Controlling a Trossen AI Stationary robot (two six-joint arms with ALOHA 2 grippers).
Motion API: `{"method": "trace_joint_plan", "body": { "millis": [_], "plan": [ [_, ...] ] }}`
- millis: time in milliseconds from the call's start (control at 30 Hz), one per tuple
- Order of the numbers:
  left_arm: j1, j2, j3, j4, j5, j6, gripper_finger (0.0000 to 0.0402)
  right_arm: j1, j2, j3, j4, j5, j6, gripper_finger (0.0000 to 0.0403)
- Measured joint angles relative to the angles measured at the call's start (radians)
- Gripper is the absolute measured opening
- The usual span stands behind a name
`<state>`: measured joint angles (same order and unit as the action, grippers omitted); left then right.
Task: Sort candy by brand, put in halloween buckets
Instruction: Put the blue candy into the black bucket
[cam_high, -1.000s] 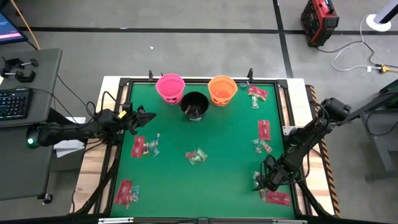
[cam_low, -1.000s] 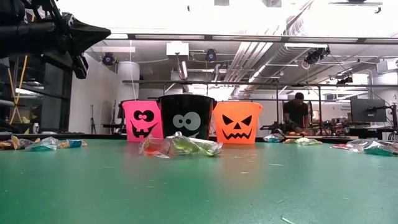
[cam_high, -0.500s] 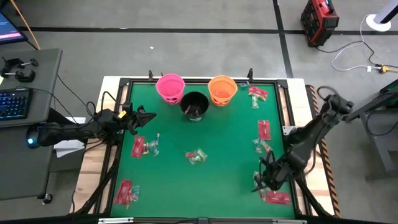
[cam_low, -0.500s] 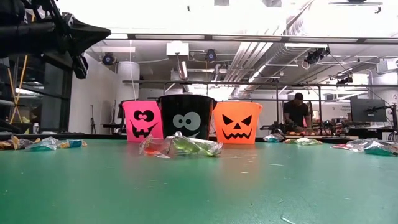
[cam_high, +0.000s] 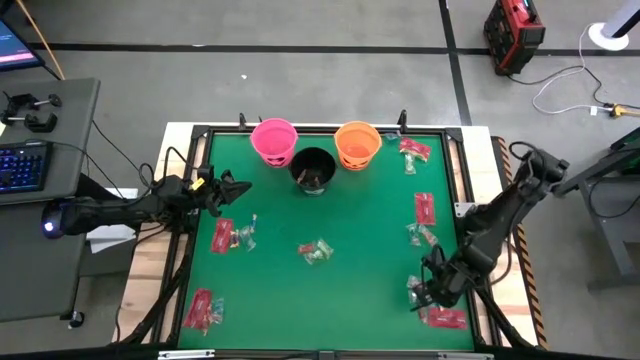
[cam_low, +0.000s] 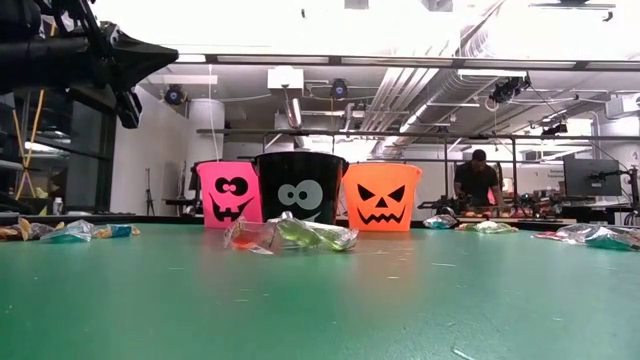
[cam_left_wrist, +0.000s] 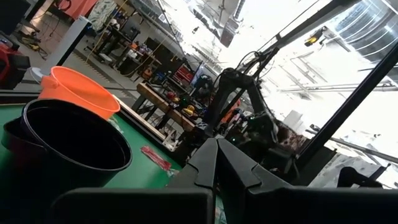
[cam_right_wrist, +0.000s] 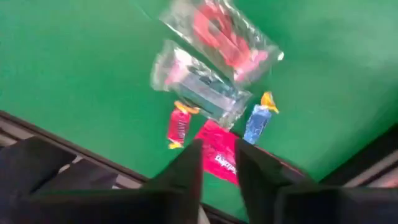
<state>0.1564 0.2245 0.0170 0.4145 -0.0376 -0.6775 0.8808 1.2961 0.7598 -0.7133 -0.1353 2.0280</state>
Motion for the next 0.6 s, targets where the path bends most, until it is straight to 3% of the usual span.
{"method": "trace_joint_plan", "body": {
  "millis": [200,600],
  "plan": [
    [0.0,0.0,0.0,0.0,0.0,0.0,0.0,0.015,0.0,-0.118,0.15,-0.065,0.037,0.0191],
    [0.0,0.0,0.0,0.0,0.0,0.0,0.0,0.015,0.007,-0.169,0.16,-0.099,-0.013,0.0193]
  ]
}}
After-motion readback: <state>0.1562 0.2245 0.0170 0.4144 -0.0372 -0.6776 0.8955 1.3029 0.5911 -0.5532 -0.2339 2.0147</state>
